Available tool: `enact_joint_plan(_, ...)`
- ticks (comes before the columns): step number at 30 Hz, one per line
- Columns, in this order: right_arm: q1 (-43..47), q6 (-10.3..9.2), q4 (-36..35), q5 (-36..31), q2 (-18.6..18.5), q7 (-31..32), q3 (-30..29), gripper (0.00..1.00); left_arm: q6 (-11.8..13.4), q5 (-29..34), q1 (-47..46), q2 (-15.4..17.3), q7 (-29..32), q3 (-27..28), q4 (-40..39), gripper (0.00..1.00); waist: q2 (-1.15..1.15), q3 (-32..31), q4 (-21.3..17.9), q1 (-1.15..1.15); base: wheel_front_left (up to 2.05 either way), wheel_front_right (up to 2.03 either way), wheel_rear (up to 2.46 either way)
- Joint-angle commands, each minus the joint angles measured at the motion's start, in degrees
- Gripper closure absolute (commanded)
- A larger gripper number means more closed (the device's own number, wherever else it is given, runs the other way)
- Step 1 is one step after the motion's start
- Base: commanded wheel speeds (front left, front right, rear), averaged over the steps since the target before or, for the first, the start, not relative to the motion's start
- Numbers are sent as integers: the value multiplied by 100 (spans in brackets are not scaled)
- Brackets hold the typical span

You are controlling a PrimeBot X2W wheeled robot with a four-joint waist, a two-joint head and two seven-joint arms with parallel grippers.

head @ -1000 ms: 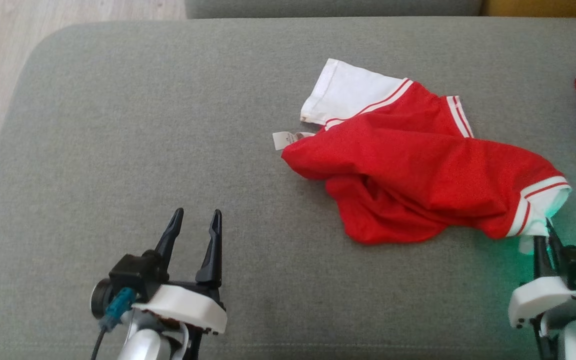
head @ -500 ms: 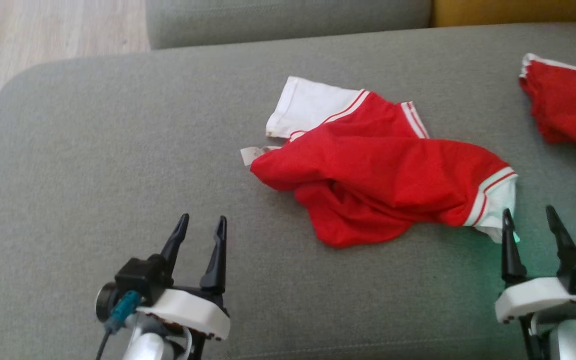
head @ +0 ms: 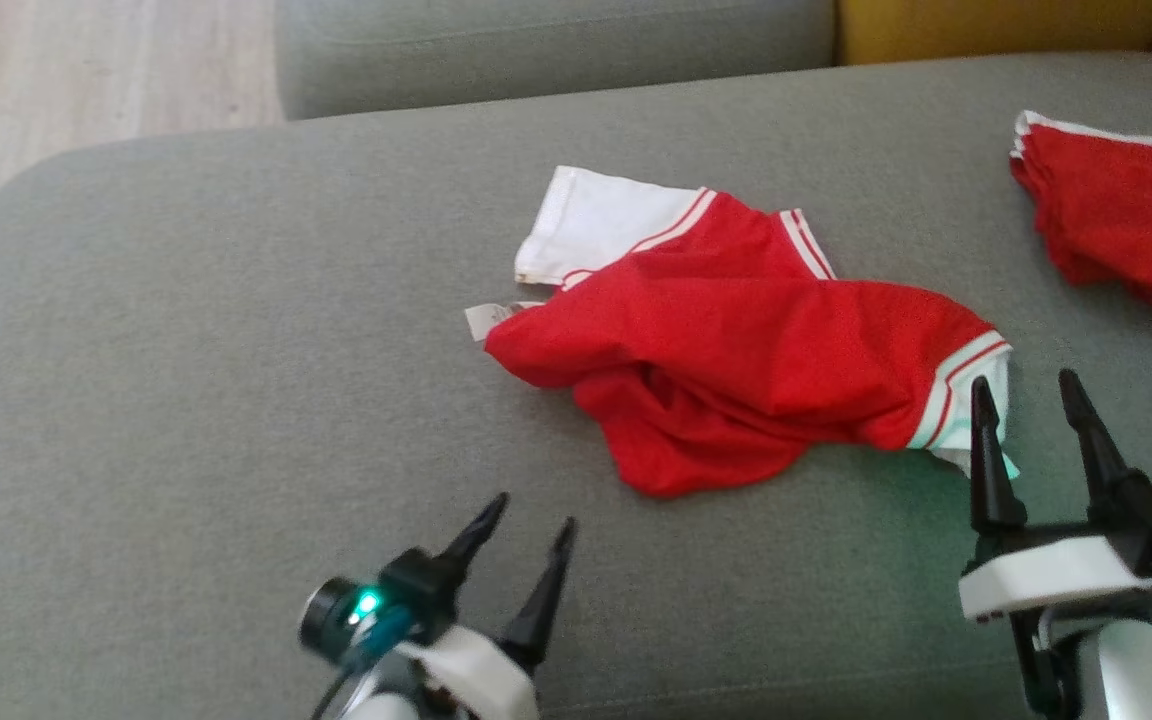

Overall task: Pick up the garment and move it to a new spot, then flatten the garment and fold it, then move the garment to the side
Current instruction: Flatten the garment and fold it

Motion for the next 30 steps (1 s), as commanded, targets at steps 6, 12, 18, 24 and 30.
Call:
enact_joint_plan(6, -523, 37, -275, 204, -39, -110, 328, 0, -157, 233, -1151, -22, -64, -560, 515, 0, 0, 337, -439, 0, 0, 0, 0)
enact_joint_plan(12, -607, 37, -214, 253, -39, -184, 321, 0, -140, 231, -1714, -22, -14, -967, 1243, 0, 0, 567, -767, 0, 0, 0, 0)
enact_joint_plan(18, -642, 37, -149, 294, -39, -257, 286, 0, -53, 96, -2049, -22, -19, -1133, 1841, 0, 0, 689, -960, 0, 0, 0, 0)
enact_joint_plan(24, -698, 37, -70, 323, -39, -313, 290, 0, 65, -105, -2276, -22, -39, -1267, 2110, 6, 0, 748, -1026, 0, 0, 0, 0)
enact_joint_plan(30, -726, 37, -14, 332, -39, -344, 264, 0, 109, -272, -2406, -23, -11, -1469, 2391, 100, 0, 758, -998, 0, 0, 0, 0)
